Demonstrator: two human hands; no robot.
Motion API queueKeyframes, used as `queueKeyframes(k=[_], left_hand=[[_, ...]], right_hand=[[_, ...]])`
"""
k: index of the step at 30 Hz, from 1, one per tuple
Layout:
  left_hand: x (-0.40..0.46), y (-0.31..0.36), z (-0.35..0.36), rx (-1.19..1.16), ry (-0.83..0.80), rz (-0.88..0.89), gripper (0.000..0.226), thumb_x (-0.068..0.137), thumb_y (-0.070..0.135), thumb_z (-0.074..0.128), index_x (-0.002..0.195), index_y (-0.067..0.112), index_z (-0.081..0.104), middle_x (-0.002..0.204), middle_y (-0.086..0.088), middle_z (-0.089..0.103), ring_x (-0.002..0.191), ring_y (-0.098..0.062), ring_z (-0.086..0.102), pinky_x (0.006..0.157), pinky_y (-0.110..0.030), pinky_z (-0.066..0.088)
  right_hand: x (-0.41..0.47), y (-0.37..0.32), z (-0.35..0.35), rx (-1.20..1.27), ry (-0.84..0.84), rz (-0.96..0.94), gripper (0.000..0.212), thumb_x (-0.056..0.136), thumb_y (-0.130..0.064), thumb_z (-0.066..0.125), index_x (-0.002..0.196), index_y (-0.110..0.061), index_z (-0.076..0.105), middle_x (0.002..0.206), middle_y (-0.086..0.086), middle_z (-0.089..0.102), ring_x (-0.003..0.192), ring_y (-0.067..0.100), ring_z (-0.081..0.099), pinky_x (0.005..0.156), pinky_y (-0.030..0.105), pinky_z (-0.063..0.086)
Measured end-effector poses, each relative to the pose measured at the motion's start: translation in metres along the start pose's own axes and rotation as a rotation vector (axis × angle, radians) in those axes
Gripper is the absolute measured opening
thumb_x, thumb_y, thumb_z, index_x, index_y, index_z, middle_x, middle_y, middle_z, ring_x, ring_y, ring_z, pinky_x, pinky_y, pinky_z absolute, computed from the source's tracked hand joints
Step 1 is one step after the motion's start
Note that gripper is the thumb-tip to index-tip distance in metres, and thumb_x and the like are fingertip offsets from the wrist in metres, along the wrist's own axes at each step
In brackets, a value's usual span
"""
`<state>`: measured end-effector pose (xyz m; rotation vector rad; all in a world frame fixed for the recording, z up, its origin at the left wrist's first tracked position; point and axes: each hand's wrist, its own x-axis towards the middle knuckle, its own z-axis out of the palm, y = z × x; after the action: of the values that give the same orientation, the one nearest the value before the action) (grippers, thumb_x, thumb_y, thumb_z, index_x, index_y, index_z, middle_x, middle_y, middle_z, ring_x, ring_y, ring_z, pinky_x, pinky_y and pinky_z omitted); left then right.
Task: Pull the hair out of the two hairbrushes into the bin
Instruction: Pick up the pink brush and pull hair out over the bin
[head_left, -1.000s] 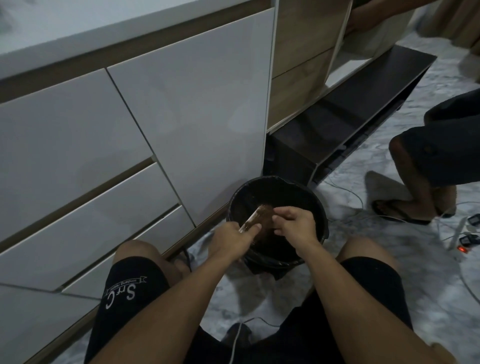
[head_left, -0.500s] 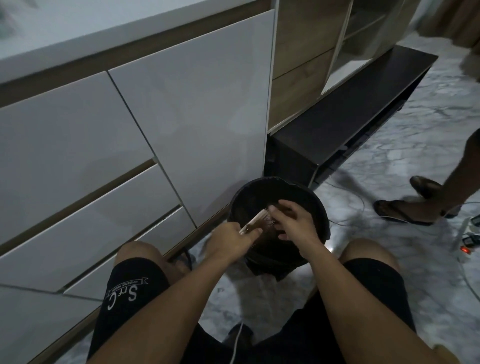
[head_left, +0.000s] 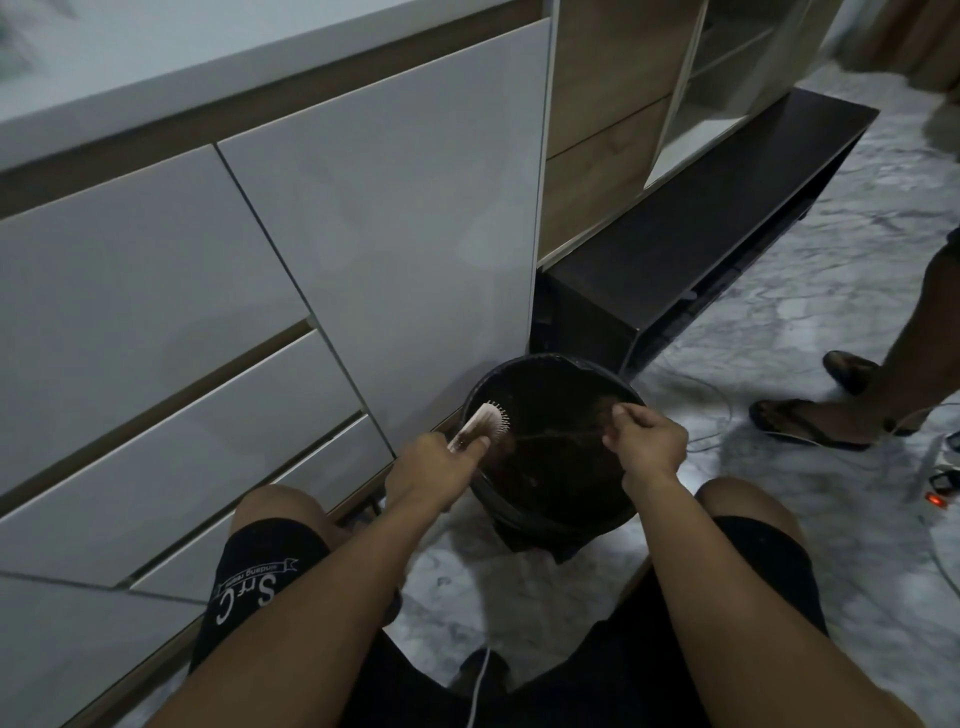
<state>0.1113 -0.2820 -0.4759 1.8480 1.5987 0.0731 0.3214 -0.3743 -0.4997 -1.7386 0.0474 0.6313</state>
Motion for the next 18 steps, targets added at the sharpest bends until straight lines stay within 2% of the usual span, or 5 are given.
queueKeyframes(k=[4,7,10,15,18], left_hand=[[0.002,0.007,-0.001,-0.057,-0.006,-0.019,0.061,0.077,0.071,0.055,0.061,0.012,0.058,0.044,-0.003,0.060,0.040,-0.021,0.065,0.066,-0.034,0.059],[0.005,0.011,0.003,-0.213,-0.081,-0.024,0.053,0.080,0.061,0.056,0.065,0.010,0.059,0.052,-0.008,0.063,0.038,-0.024,0.061,0.054,-0.031,0.053],[0.008,0.014,0.006,-0.319,-0.158,-0.015,0.039,0.086,0.043,0.055,0.073,0.006,0.061,0.063,-0.015,0.066,0.042,-0.025,0.056,0.046,-0.026,0.041],[0.008,0.020,0.010,-0.342,-0.166,0.032,0.034,0.090,0.039,0.057,0.074,0.009,0.058,0.066,-0.014,0.067,0.040,-0.021,0.056,0.041,-0.023,0.038],[0.008,0.025,0.012,-0.322,-0.156,0.072,0.035,0.091,0.039,0.057,0.071,0.011,0.055,0.064,-0.014,0.068,0.040,-0.024,0.057,0.044,-0.024,0.040]], right_hand=[[0.000,0.000,0.003,0.035,-0.053,0.035,0.015,0.093,-0.005,0.061,0.106,-0.006,0.069,0.100,0.007,0.066,0.078,0.014,0.066,0.073,0.028,0.058],[-0.001,0.000,0.006,0.055,-0.129,0.090,0.030,0.092,-0.006,0.062,0.122,-0.007,0.062,0.116,0.010,0.064,0.097,0.020,0.066,0.088,0.035,0.058],[-0.004,0.000,0.007,-0.049,-0.189,0.065,0.049,0.090,-0.010,0.063,0.138,-0.015,0.052,0.127,0.005,0.060,0.104,0.019,0.062,0.099,0.041,0.053],[-0.022,0.000,0.007,-0.423,-0.248,-0.258,0.057,0.084,-0.014,0.065,0.139,-0.021,0.051,0.130,0.001,0.058,0.117,0.018,0.056,0.108,0.038,0.042],[-0.032,0.002,0.010,-0.511,-0.379,-0.414,0.050,0.084,-0.014,0.070,0.131,-0.022,0.058,0.119,-0.002,0.064,0.100,0.011,0.065,0.094,0.034,0.053]])
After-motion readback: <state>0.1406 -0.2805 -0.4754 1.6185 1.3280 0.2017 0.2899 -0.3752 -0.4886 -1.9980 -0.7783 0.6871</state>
